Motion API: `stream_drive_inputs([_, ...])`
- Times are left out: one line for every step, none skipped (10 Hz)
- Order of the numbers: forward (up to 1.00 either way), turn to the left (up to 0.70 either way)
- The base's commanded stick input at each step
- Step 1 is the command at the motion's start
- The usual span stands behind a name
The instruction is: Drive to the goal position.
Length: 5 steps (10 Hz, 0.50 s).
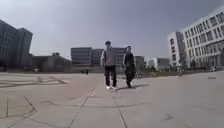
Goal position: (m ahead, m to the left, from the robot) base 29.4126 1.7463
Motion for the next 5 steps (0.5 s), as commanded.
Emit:
stream_drive_inputs([0.85,0.00])
stream_drive_inputs([0.85,0.00])
stream_drive_inputs([0.85,0.00])
stream_drive_inputs([0.85,0.00])
stream_drive_inputs([0.85,0.00])
